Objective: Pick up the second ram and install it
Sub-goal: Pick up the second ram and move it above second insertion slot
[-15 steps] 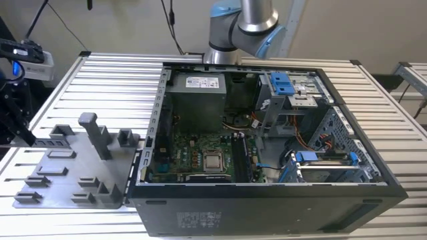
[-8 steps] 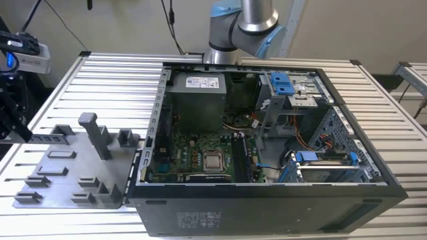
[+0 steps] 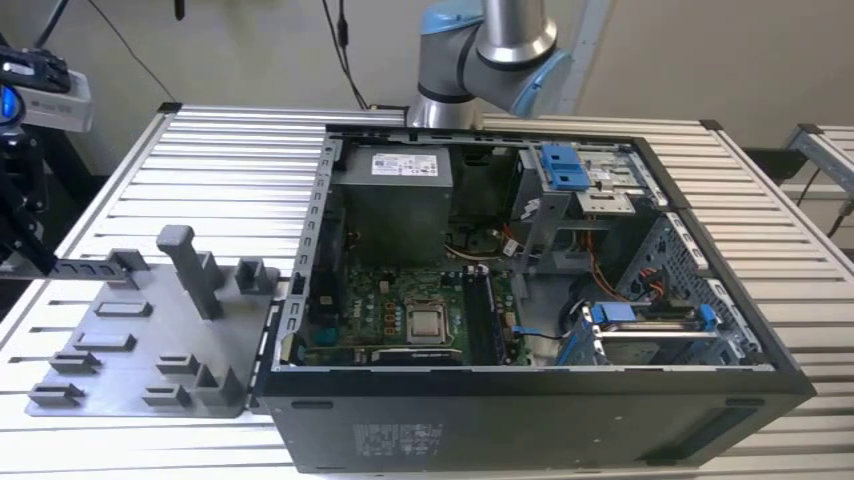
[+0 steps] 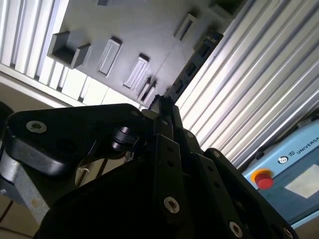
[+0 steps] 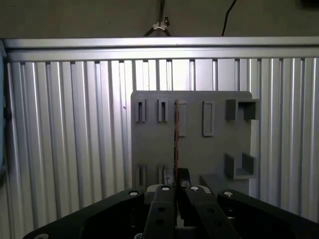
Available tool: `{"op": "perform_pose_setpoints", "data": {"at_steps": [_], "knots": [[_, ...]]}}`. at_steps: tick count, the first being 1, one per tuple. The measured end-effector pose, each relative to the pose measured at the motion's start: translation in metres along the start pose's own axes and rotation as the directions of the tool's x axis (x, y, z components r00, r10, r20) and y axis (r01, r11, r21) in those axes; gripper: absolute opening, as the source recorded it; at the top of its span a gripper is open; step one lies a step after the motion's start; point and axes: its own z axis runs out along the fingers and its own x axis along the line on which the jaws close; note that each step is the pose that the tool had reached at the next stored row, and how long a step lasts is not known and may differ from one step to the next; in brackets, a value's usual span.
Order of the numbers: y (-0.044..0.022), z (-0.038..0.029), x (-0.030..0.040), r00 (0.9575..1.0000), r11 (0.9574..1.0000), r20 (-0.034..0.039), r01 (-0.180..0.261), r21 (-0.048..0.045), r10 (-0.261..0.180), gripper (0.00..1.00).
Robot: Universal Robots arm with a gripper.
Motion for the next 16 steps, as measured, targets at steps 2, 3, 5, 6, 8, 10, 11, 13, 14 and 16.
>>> {"op": "perform_pose_setpoints", "data": {"at_steps": [2, 3, 5, 6, 8, 10, 11, 13, 14, 16], "knots": [[0.0001, -0.0027, -0.0002, 1.0, 1.0, 0.0, 0.0, 0.0, 0.0, 0.14], [0.0001, -0.0041, -0.0003, 1.0, 1.0, 0.0001, 0.0, 0.0001, 0.0, 0.14], [0.0002, -0.0067, -0.0004, 1.0, 1.0, 0.0, 0.0, -0.0001, 0.0, 0.14], [0.0002, -0.0082, -0.0005, 1.0, 1.0, 0.0001, 0.0, 0.0001, 0.0, 0.14], [0.0003, -0.0116, -0.0008, 1.0, 1.0, 0.0001, 0.0, 0.0, 0.0, 0.14], [0.0004, -0.0149, -0.001, 1.0, 1.0, 0.0001, 0.0, 0.0, 0.0, 0.14], [0.0005, -0.0163, -0.0011, 1.0, 1.0, 0.0001, 0.0, 0.0001, 0.0, 0.14], [0.0005, -0.0193, -0.0013, 1.0, 1.0, 0.0, 0.0, 0.0, 0.0, 0.14], [0.0006, -0.0208, -0.0014, 1.0, 1.0, 0.0, 0.0, 0.0, 0.0, 0.14], [0.0006, -0.024, -0.0016, 1.0, 1.0, 0.0001, 0.0, 0.0, 0.0, 0.14]]}}
